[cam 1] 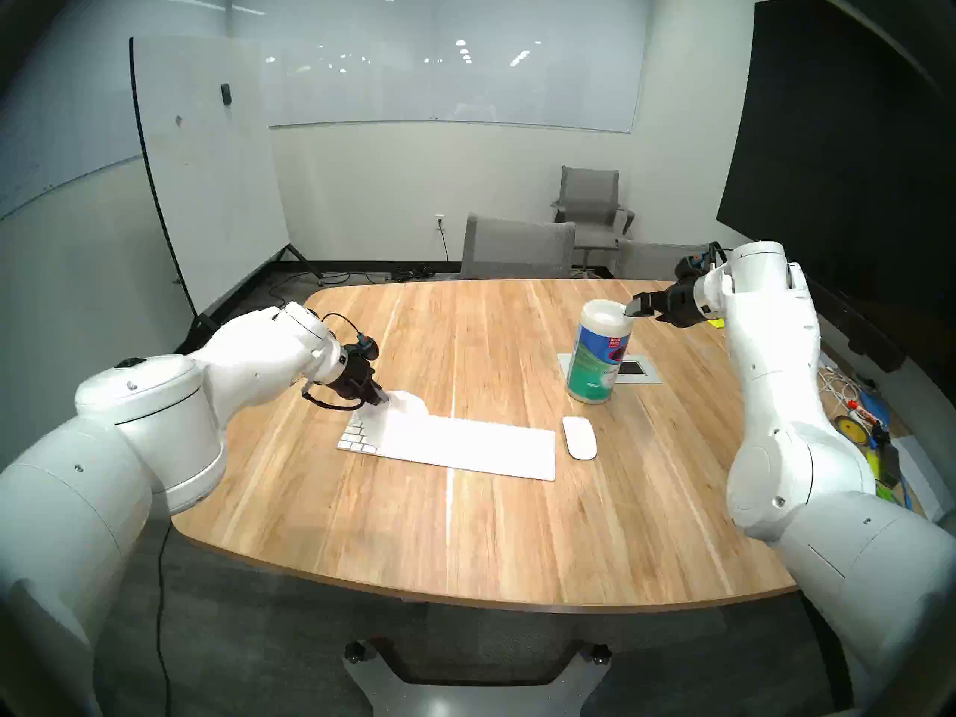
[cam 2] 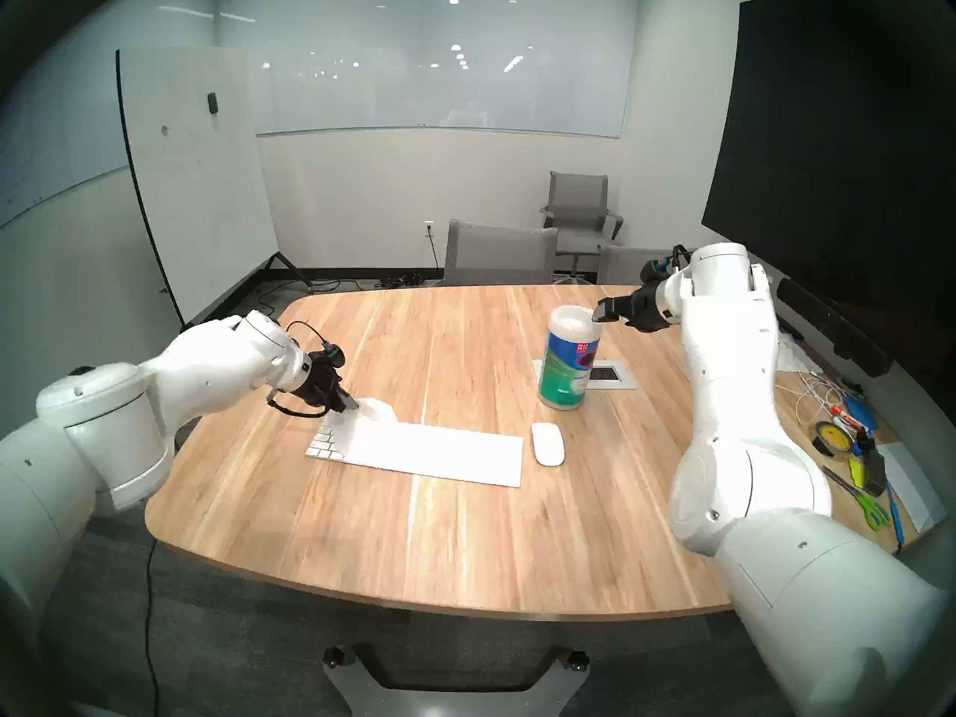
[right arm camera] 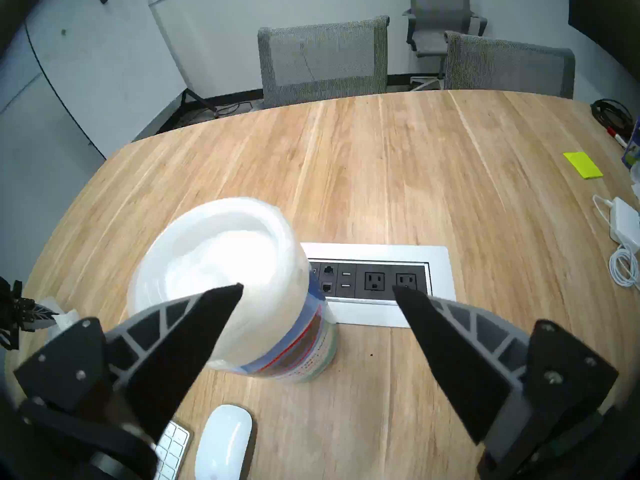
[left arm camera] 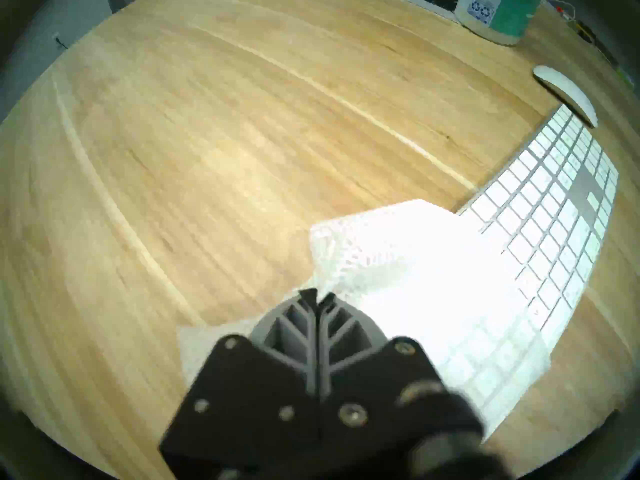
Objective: Wipe the keyboards and mice with a disinfecting wipe, then set the wipe down
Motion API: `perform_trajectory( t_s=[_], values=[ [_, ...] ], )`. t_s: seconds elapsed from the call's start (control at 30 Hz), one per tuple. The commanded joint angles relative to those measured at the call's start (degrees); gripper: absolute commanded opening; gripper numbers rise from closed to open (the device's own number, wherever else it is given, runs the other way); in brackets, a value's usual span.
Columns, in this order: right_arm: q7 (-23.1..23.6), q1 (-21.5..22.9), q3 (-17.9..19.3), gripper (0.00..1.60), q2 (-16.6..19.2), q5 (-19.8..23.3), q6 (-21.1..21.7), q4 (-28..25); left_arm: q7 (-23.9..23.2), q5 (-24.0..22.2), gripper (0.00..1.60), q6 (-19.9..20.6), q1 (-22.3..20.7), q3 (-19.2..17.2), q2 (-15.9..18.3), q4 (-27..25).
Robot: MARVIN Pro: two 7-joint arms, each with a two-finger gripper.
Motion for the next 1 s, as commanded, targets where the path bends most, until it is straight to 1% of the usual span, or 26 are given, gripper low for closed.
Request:
perform_trajectory(
  t_s=[0.0, 0.23, 0.27, 0.5, 0.63, 0.97],
  values=[
    [0.4, 1.4, 0.1, 1.6, 0.0, 0.2, -0.1, -1.0, -2.8, -0.2, 0.0, -1.6, -1.1, -0.1, -3.3, 1.4],
    [0.5, 1.4, 0.1, 1.6, 0.0, 0.2, -0.1, -1.1, -6.0, -0.1, 0.0, -2.5, -0.2, 0.1, -4.0, 2.7],
    [0.5, 1.4, 0.1, 1.6, 0.0, 0.2, -0.1, -1.1, -7.3, -0.1, 0.0, -2.7, 0.0, 0.1, -3.9, 3.2],
    [0.5, 1.3, 0.1, 1.6, 0.0, 0.2, -0.1, -1.2, -9.4, -0.1, 0.0, -2.0, 0.6, 0.2, -2.3, 1.6],
    [0.5, 1.3, 0.1, 1.6, 0.0, 0.2, -0.1, -1.2, -10.0, -0.2, 0.0, -1.1, 0.9, 0.2, -0.8, -1.1],
    [0.4, 1.4, 0.1, 1.6, 0.0, 0.2, -0.1, -1.1, -10.0, -0.6, 0.0, 2.4, 2.0, -0.2, 4.4, -11.3]
  ],
)
